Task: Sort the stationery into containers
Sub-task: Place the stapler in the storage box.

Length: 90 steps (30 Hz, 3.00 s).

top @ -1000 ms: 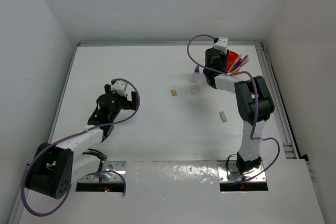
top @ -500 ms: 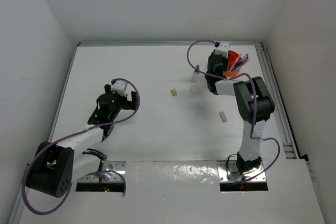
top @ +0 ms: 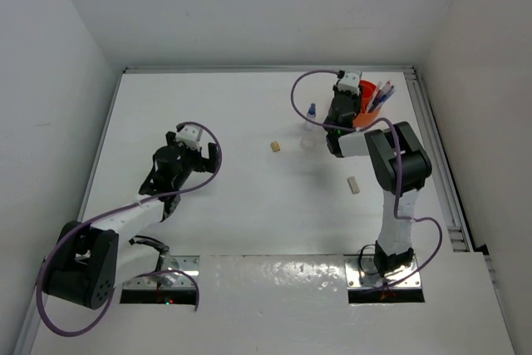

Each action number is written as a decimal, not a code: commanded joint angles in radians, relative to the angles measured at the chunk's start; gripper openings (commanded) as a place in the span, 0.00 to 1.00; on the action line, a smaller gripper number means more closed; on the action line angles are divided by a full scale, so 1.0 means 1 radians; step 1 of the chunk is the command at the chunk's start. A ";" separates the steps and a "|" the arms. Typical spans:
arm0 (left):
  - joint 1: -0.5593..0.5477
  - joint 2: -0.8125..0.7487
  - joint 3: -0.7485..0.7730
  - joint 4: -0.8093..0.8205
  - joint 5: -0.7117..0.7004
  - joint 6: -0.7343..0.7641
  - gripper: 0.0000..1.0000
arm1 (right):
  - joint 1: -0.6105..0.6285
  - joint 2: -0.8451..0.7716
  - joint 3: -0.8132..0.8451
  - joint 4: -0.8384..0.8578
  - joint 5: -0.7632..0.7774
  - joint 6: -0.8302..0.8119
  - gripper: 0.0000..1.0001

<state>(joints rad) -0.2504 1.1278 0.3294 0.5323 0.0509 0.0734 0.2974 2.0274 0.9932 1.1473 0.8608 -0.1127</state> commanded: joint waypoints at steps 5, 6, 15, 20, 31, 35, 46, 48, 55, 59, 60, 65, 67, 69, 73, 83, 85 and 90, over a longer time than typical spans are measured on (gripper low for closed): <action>0.026 0.023 0.053 0.025 0.036 0.005 0.97 | -0.026 0.048 -0.034 0.114 0.004 0.105 0.00; 0.028 0.027 0.056 0.024 0.038 0.005 0.97 | -0.026 0.048 -0.039 0.109 -0.003 0.105 0.00; 0.046 0.050 0.072 0.032 0.053 0.016 0.97 | -0.081 -0.044 -0.136 -0.020 -0.161 0.329 0.00; 0.048 0.050 0.062 0.057 0.066 0.020 0.97 | -0.113 -0.093 -0.172 -0.069 -0.241 0.419 0.00; 0.056 0.049 0.040 0.118 0.072 0.017 0.97 | -0.162 -0.148 -0.157 -0.161 -0.385 0.509 0.00; 0.065 0.052 0.037 0.132 0.069 0.006 0.97 | -0.176 -0.150 -0.171 -0.138 -0.382 0.513 0.00; 0.079 0.067 0.042 0.149 0.076 0.000 0.97 | -0.187 -0.167 -0.111 -0.171 -0.378 0.510 0.00; 0.083 0.073 0.045 0.152 0.078 -0.004 0.97 | -0.195 -0.191 -0.087 -0.277 -0.387 0.538 0.00; 0.092 0.079 0.048 0.153 0.084 -0.007 0.97 | -0.216 -0.246 -0.145 -0.263 -0.616 0.395 0.00; 0.092 0.084 0.051 0.152 0.092 -0.004 0.97 | -0.253 -0.291 -0.064 -0.457 -0.821 0.344 0.00; 0.094 0.086 0.056 0.150 0.090 -0.004 0.97 | -0.264 -0.297 -0.061 -0.483 -0.856 0.344 0.00; 0.094 0.092 0.059 0.146 0.093 -0.004 0.97 | -0.288 -0.325 -0.094 -0.413 -0.856 0.412 0.00; 0.094 0.090 0.059 0.144 0.095 -0.001 0.97 | -0.290 -0.322 -0.091 -0.408 -0.855 0.391 0.00; 0.096 0.090 0.057 0.146 0.116 0.009 0.97 | -0.290 -0.308 -0.085 -0.406 -0.893 0.369 0.00; 0.097 0.086 0.072 0.167 0.254 0.100 0.97 | -0.287 -0.320 -0.070 -0.423 -0.950 0.325 0.00; 0.068 0.121 0.163 0.179 0.540 0.172 0.97 | -0.273 -0.418 -0.139 -0.394 -0.924 0.254 0.00; 0.057 0.119 0.169 0.164 0.540 0.148 0.97 | -0.271 -0.420 -0.165 -0.329 -0.892 0.255 0.00; 0.053 0.115 0.171 0.130 0.475 0.106 0.97 | -0.279 -0.325 -0.229 -0.046 -0.878 0.252 0.00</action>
<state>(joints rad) -0.1902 1.2461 0.4709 0.6529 0.5259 0.2028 0.0219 1.6543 0.7918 0.8558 -0.0273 0.1524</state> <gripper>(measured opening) 0.968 0.317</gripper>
